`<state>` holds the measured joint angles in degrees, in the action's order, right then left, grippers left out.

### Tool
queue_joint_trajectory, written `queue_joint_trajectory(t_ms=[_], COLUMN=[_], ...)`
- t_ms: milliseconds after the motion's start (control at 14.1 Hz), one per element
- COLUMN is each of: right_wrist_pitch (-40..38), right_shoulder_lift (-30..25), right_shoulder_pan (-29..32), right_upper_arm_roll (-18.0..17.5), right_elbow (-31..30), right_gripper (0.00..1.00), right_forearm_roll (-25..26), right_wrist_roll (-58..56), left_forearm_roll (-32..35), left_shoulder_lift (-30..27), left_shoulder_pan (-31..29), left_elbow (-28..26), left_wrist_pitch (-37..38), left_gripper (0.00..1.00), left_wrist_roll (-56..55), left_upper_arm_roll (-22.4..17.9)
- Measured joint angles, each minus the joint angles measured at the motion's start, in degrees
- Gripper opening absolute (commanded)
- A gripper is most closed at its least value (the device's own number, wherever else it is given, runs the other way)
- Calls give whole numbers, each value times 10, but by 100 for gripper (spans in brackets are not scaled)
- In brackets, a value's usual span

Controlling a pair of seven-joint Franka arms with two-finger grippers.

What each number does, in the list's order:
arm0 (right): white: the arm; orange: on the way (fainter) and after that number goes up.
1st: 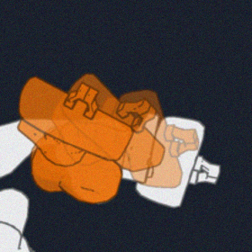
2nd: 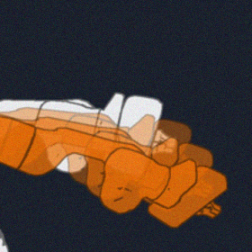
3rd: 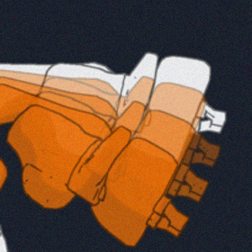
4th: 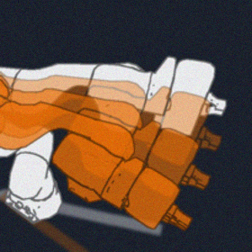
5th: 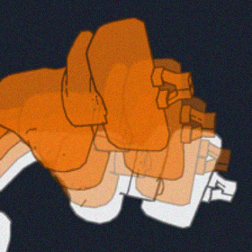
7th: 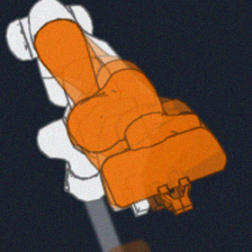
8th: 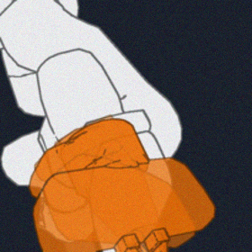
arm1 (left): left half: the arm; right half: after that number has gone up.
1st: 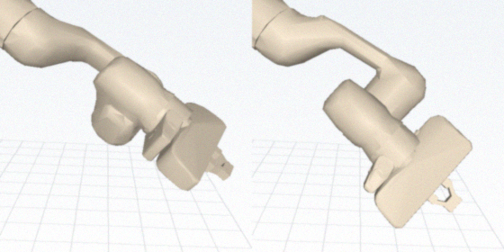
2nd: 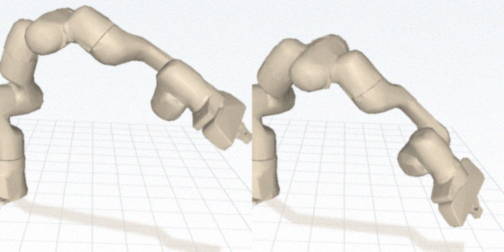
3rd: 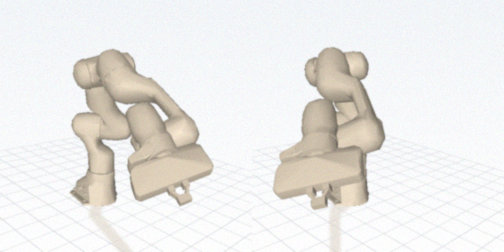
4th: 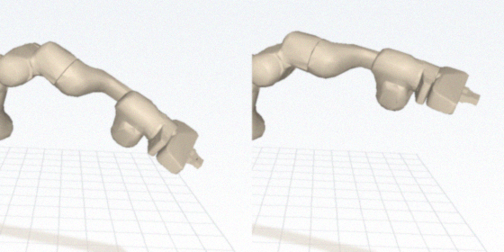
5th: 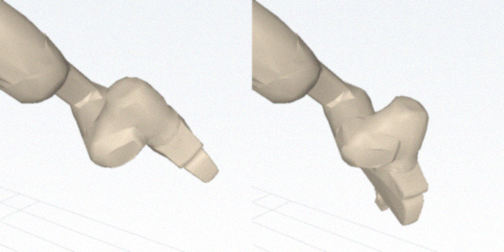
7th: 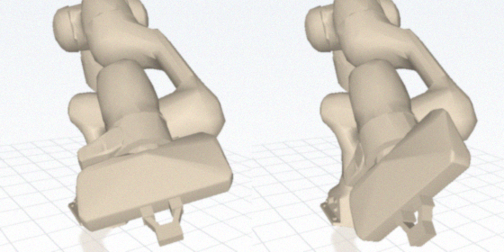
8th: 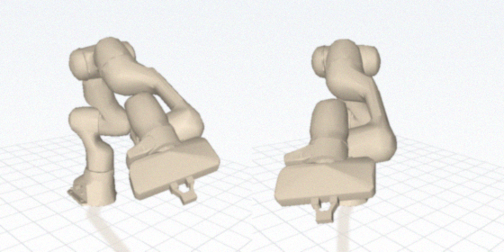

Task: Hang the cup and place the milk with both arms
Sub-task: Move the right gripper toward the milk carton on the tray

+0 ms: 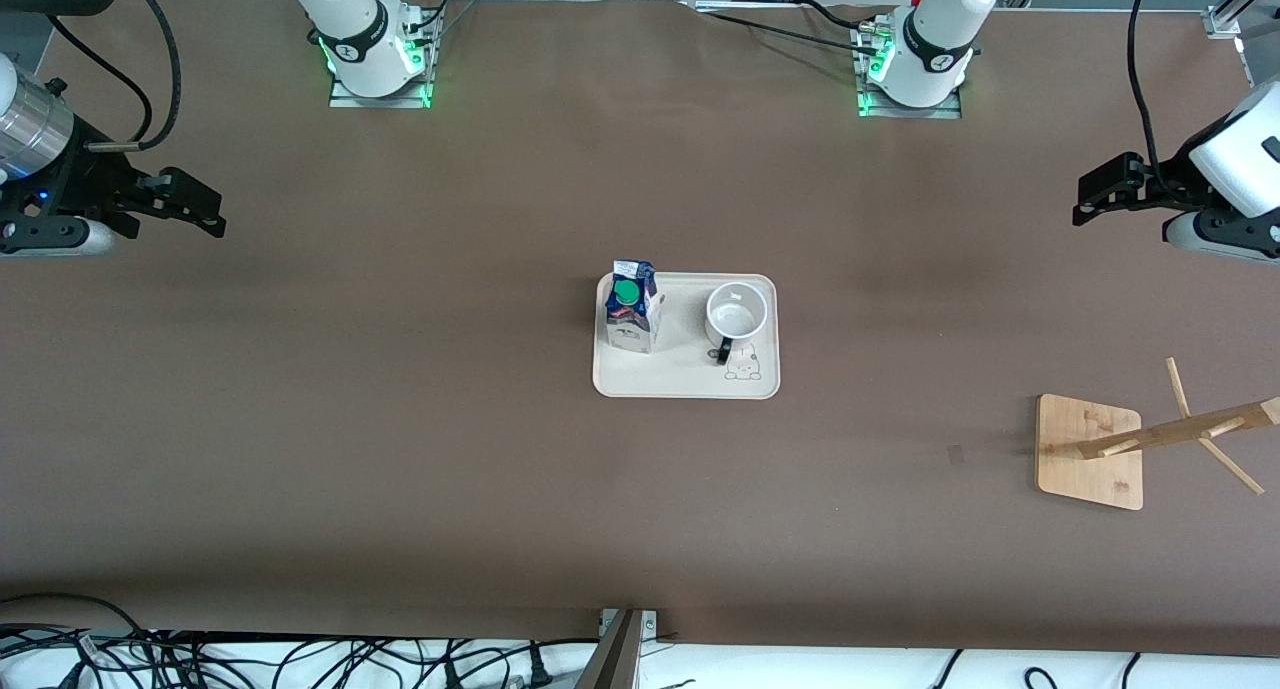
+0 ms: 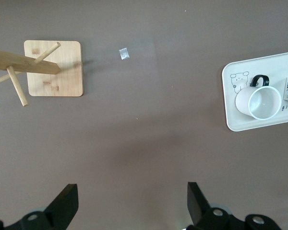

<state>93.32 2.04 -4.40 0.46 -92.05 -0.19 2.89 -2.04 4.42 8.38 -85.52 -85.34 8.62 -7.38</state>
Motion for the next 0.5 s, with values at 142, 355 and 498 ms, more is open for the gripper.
queue_joint_trajectory(t_ms=[142,355,498], right_wrist_pitch=[0,1,2], right_shoulder_lift=[0,0,0], right_shoulder_pan=[0,0,1], right_upper_arm_roll=[0,0,1], right_elbow=[0,0,2], right_gripper=[100,100,100], right_forearm_roll=[-5,-8,-8], right_wrist_roll=[0,0,0], left_forearm_roll=[0,0,0], left_shoulder_lift=[2,8,9], left_shoulder_pan=[0,0,0], left_elbow=[0,0,0], left_wrist_pitch=[2,2,2], left_gripper=[100,100,100], left_wrist_roll=[1,7,7], left_upper_arm_roll=[0,0,0])
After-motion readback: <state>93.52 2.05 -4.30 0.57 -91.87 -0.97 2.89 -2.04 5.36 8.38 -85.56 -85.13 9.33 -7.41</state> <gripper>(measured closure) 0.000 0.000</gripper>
